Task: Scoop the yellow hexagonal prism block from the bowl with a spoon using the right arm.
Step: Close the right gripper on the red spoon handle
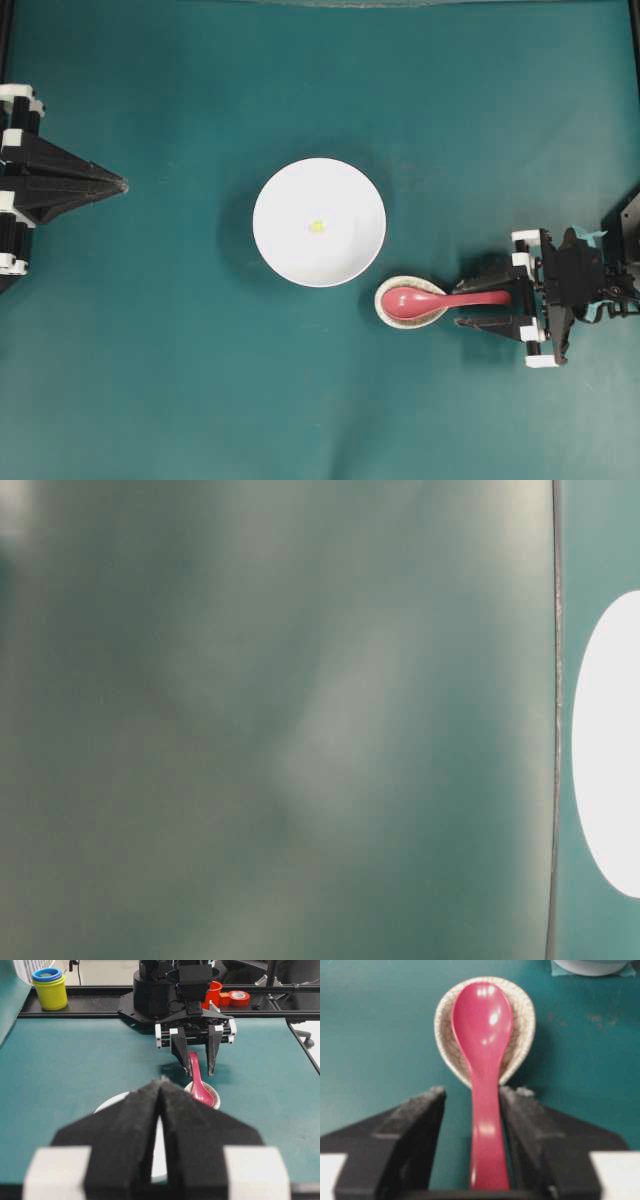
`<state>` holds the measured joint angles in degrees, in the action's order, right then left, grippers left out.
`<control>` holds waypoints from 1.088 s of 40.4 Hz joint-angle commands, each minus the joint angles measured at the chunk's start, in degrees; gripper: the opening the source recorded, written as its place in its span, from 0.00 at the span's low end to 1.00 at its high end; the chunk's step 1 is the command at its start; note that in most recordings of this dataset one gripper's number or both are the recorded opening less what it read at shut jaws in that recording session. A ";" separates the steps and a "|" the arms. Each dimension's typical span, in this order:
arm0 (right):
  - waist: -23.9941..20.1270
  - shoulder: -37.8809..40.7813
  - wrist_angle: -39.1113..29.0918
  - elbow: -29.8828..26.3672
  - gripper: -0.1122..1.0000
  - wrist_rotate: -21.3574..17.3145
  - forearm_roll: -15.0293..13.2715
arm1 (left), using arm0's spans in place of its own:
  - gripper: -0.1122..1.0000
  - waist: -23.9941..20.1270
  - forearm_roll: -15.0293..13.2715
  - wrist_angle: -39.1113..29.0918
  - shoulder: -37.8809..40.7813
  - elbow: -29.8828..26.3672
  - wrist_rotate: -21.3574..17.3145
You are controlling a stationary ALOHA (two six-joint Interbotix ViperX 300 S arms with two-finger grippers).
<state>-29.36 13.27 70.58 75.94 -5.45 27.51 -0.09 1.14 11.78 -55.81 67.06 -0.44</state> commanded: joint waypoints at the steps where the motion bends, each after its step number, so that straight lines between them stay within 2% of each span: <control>1: -0.18 -0.44 0.18 -0.26 0.55 0.00 0.18 | 0.10 -0.09 0.09 0.26 0.18 -1.67 0.00; 10: 0.09 -0.44 -0.44 -0.35 0.48 0.00 0.88 | 0.10 -0.09 0.09 0.26 0.18 -1.67 0.09; 44: 0.53 -0.44 -0.18 -0.62 0.48 0.00 1.32 | 0.10 0.00 0.09 -0.18 0.26 -1.58 0.09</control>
<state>-28.83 13.27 69.87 75.59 -5.45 28.65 -0.09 1.05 11.34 -55.90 66.97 -0.44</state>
